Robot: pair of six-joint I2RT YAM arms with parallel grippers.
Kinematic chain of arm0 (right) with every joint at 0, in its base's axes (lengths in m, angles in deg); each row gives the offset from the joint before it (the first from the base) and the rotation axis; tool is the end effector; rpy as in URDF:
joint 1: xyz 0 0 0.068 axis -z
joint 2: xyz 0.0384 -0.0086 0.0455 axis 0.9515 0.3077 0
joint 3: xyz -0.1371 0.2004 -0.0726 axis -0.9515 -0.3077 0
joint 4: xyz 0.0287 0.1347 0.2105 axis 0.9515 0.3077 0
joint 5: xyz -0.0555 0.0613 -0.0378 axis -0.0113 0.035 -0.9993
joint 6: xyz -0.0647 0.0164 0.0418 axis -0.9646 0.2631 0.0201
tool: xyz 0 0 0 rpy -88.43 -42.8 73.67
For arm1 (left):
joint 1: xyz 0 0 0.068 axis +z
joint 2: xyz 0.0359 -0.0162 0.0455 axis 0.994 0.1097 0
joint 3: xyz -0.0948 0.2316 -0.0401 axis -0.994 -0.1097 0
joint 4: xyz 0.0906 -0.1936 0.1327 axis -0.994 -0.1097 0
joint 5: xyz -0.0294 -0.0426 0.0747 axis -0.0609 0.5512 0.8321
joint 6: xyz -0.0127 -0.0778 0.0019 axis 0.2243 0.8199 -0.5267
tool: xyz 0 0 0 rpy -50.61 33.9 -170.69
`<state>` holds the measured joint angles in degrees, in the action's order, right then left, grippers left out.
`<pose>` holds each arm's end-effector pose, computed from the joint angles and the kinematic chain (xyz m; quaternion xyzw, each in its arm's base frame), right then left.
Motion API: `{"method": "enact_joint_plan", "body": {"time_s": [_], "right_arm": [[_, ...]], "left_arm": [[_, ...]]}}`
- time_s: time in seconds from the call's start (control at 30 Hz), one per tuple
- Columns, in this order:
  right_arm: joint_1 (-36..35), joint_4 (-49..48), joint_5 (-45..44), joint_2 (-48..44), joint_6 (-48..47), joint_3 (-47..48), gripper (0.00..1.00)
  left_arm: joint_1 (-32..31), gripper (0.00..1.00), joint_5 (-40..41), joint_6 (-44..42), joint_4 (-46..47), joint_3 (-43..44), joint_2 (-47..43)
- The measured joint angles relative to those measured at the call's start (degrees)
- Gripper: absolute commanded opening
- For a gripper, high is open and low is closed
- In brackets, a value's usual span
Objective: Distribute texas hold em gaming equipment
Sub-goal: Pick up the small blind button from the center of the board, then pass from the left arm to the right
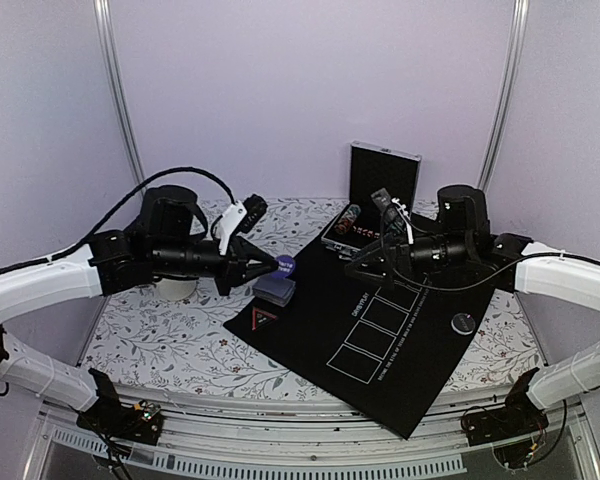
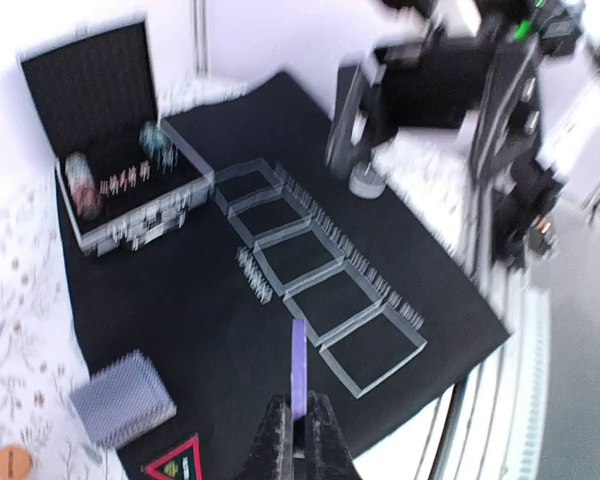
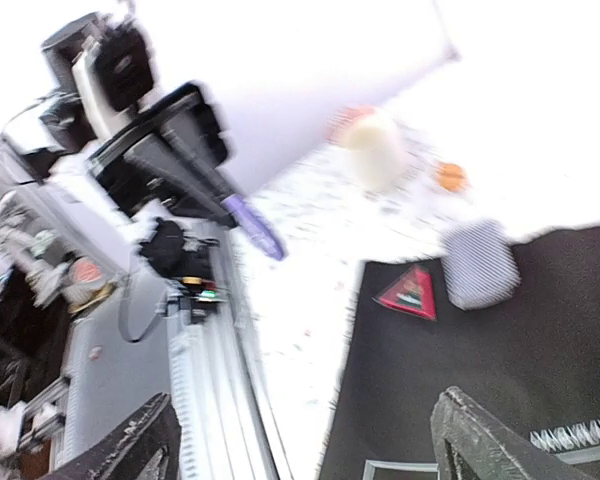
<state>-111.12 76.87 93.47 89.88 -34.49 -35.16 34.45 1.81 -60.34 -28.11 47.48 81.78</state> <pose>0.2114 0.2233 0.2710 -0.3368 0.7415 0.4682 0.3428 0.1876 -0.2471 0.2747 0.4182 0.7454 -0.3234 0.4061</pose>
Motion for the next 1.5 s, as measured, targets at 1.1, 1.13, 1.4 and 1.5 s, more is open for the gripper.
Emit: {"method": "enact_joint_plan", "body": {"time_s": [1.1, 1.13, 1.4, 1.5], "right_arm": [[-9.8, -21.2, 10.0, 12.9, -0.2, 9.8, 0.02], [-9.2, -20.7, 9.9, 12.4, 0.0, 9.5, 0.02], [2.2, -12.6, 5.9, 4.8, 4.1, 6.6, 0.02], [7.8, -6.8, 2.8, 2.3, 4.9, 6.4, 0.02]], "left_arm": [[2.1, 0.89, -14.8, 8.6, 13.0, -2.0, -6.3], [2.1, 0.96, -14.1, 8.6, 12.9, -2.0, -6.3], [5.5, 0.98, -2.1, 8.4, 6.7, -0.7, -5.2], [7.9, 0.98, 3.4, 8.0, 1.2, 3.1, -1.3]]}}
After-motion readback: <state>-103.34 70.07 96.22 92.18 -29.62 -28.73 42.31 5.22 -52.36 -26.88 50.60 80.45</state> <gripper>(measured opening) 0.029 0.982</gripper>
